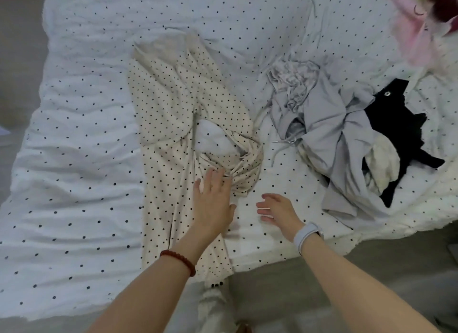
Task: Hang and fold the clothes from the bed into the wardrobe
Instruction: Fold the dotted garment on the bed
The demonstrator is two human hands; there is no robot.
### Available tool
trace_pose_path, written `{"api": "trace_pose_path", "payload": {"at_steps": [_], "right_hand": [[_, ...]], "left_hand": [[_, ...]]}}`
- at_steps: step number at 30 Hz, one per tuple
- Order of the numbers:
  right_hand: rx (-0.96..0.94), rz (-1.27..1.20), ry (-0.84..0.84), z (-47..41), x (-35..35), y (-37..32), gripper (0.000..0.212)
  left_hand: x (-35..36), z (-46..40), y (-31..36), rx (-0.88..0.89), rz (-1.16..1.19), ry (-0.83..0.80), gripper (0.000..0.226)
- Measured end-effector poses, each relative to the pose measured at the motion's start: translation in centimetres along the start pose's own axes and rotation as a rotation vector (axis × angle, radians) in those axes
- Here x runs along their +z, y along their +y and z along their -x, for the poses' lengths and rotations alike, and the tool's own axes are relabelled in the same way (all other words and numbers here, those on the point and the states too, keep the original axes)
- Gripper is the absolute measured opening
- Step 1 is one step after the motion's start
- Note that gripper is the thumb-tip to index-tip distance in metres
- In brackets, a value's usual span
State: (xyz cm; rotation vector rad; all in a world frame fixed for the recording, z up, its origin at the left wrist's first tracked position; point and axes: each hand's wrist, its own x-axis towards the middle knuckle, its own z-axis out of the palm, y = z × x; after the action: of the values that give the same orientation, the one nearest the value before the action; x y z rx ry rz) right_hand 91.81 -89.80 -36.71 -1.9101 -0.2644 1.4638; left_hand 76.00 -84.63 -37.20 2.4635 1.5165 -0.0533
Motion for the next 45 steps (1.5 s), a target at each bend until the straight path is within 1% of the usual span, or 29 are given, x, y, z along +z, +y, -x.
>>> {"api": "trace_pose_path", "payload": {"at_steps": [1,2,3,5,7,9,10,11,13,14,17,19,21,22,23,25,26,28,30,31,32,33,34,35,37,39,41,43,45], "right_hand": [[0.03,-0.039,0.007,-1.5,0.3,-0.8,0.03],[0.06,-0.08,0.009,-2.0,0.6,-1.3,0.031],[0.094,-0.112,0.008,-3.4,0.8,-2.2,0.03],[0.145,-0.13,-0.025,-5.8,1.7,-3.8,0.025],[0.168,-0.145,-0.053,-7.3,2.3,-4.9,0.031],[0.189,-0.24,-0.117,-8.4,2.5,-5.3,0.036],[0.202,-0.303,-0.144,-8.7,2.4,-5.5,0.035],[0.202,-0.351,-0.174,-8.5,2.4,-5.7,0.029],[0.149,-0.331,-0.205,-7.9,1.9,-5.8,0.014],[0.058,-0.245,-0.18,-7.3,1.4,-5.9,0.01],[-0.297,0.147,-0.062,-4.6,-0.7,-5.5,0.014],[-0.371,0.257,-0.108,-2.4,-2.9,-4.6,0.006],[-0.448,0.417,-0.21,-0.6,-5.4,-3.2,0.028],[-0.504,0.574,-0.259,-0.1,-6.3,-2.6,0.039],[-0.585,0.771,-0.297,0.6,-7.7,-2.0,0.046],[-0.737,1.136,-0.335,1.7,-9.5,-1.3,0.051],[-0.786,1.234,-0.366,2.3,-10.2,-1.1,0.051],[-0.83,1.299,-0.467,3.7,-12.2,-0.3,0.045],[-0.765,1.235,-0.529,4.5,-14.2,0.9,0.036],[-0.702,1.154,-0.498,4.5,-14.9,1.4,0.033],[-0.629,1.035,-0.425,4.1,-15.5,1.8,0.029],[-0.557,0.898,-0.346,3.5,-15.8,1.9,0.026],[-0.499,0.758,-0.294,2.8,-15.8,2.0,0.023],[-0.46,0.655,-0.287,2.3,-15.5,1.9,0.025],[-0.449,0.557,-0.375,1.4,-14.3,1.5,0.037],[-0.441,0.494,-0.471,1.5,-12.5,1.0,0.049],[-0.421,0.443,-0.514,1.6,-10.9,1.3,0.048],[-0.368,0.372,-0.46,1.7,-10.0,1.8,0.04],[-0.243,0.25,-0.375,1.3,-9.9,2.1,0.035]], "left_hand": [[0.6,-1.4,-0.3,0.012,-0.096,-0.041,0.067],[1.0,-2.0,-0.6,0.032,-0.141,-0.039,0.063],[1.6,-3.3,-1.0,0.044,-0.148,-0.019,0.051],[1.7,-5.5,-1.4,0.106,-0.054,0.07,0.031],[0.5,-5.6,-1.0,0.116,0.271,-0.049,0.021],[-0.2,-4.6,-0.3,0.077,0.649,-0.237,0.022],[0.1,-4.0,0.0,0.034,0.788,-0.285,0.021],[-0.2,-3.3,0.3,-0.025,0.918,-0.302,0.018],[0.5,-2.3,0.7,-0.2,1.109,-0.358,0.017],[0.7,-2.0,0.9,-0.261,1.16,-0.405,0.017],[0.9,-1.0,2.0,-0.394,1.309,-0.61,0.017],[0.5,-0.3,3.8,-0.549,1.456,-0.656,0.017],[0.2,0.3,6.3,-0.721,1.657,-0.491,0.013],[0.0,0.3,7.2,-0.794,1.766,-0.383,0.015],[-0.3,0.3,8.5,-0.839,1.886,-0.27,0.022],[-0.7,-0.4,9.9,-0.823,2.072,-0.125,0.034],[-1.0,-0.8,10.4,-0.795,2.077,-0.113,0.039],[-1.0,-1.4,12.3,-0.733,1.926,-0.156,0.047],[-0.7,-1.5,14.2,-0.753,1.739,-0.134,0.048],[-0.5,-1.5,14.7,-0.794,1.714,-0.101,0.044],[-0.4,-1.4,14.9,-0.829,1.772,-0.079,0.039],[-0.2,-1.1,14.8,-0.87,1.89,-0.056,0.036],[-0.3,-0.9,14.8,-0.907,2.018,-0.033,0.032],[-0.3,-0.6,14.6,-0.941,2.096,-0.011,0.03],[-0.1,-0.1,14.4,-0.941,2.113,0.004,0.023],[-0.2,0.2,14.6,-0.871,2.054,-0.013,0.015],[-0.4,0.4,14.6,-0.845,1.975,-0.031,0.008],[-0.5,0.6,14.2,-0.885,1.959,0.021,0.005],[-0.4,0.9,13.7,-0.969,2.092,0.082,0.006]]}}
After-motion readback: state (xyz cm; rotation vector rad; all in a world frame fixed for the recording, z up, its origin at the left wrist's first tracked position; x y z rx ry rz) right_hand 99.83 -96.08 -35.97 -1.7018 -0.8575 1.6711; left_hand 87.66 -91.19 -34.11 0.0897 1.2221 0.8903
